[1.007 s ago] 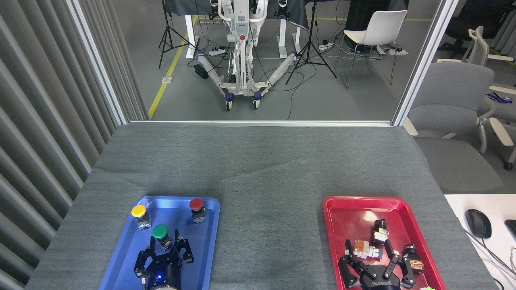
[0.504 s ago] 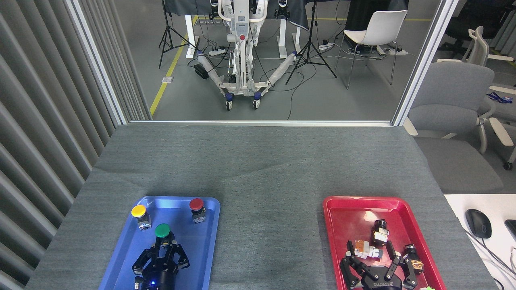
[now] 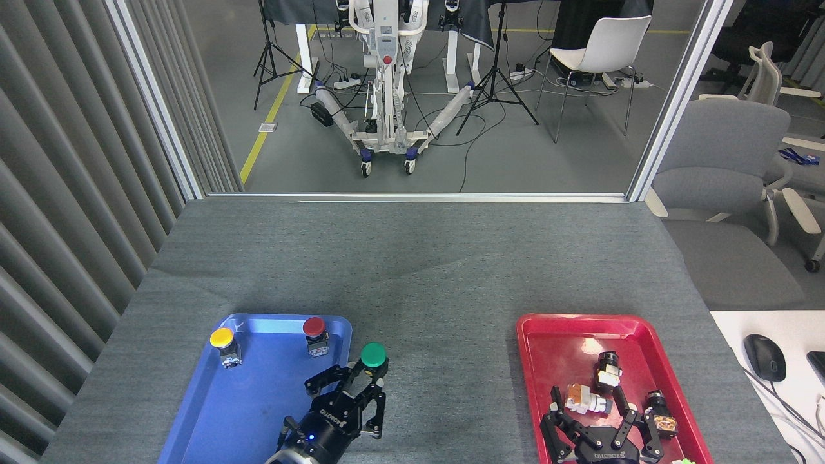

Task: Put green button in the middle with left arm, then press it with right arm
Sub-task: 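Grasp the green button and carry it out of the tray toward the table middle, then set the green button on the table and withdraw the left gripper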

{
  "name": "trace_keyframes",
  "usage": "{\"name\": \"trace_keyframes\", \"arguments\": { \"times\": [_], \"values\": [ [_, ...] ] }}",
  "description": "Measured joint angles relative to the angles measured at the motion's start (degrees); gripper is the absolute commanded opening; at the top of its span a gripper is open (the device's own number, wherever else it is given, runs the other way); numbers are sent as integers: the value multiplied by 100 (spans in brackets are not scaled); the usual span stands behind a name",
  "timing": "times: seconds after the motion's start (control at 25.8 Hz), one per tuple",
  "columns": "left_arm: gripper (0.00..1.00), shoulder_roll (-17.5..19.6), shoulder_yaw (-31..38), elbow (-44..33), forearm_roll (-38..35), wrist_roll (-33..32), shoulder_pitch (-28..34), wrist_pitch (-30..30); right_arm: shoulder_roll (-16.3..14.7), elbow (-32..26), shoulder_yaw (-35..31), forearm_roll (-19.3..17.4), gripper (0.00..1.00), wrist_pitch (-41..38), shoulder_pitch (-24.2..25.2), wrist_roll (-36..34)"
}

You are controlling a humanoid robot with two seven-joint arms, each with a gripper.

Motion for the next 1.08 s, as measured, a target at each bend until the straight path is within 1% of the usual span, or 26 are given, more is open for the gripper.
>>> {"name": "trace_keyframes", "arguments": {
  "times": [0.08,0.19,0.27,0.39,0.54,0.74,0.89,0.97,1.01,1.05,1.08],
  "values": [
    [0,-229,-317,442,-85,-26,-307,-77,1,2,12,-1,100,0,1,1],
    [0,-582,-526,1123,-153,-36,-652,-76,10,5,32,-1,100,-9,1,2],
    [0,-717,-569,1450,-171,-17,-785,-50,17,6,44,-1,100,-15,1,2],
    [0,-851,-600,1743,-182,-3,-877,-11,34,7,69,-1,100,-30,1,3],
    [0,-958,-610,1976,-185,10,-927,12,79,11,107,-1,100,-53,1,7],
    [1,-989,-770,2158,-186,-18,-1013,-56,142,42,180,5,100,-106,-1,24],
    [10,-998,-907,2329,-180,-19,-1083,-74,214,58,260,8,100,-148,-9,41],
    [18,-1002,-931,2366,-172,-23,-1097,-59,251,69,303,12,100,-157,-17,54],
    [29,-1002,-935,2375,-169,-24,-1101,-43,268,75,323,12,99,-157,-24,55],
    [47,-1003,-939,2384,-168,-25,-1103,-38,287,79,346,14,99,-157,-30,56],
    [72,-1003,-942,2387,-166,-25,-1105,-36,306,81,377,14,99,-155,-36,59]
  ]
}}
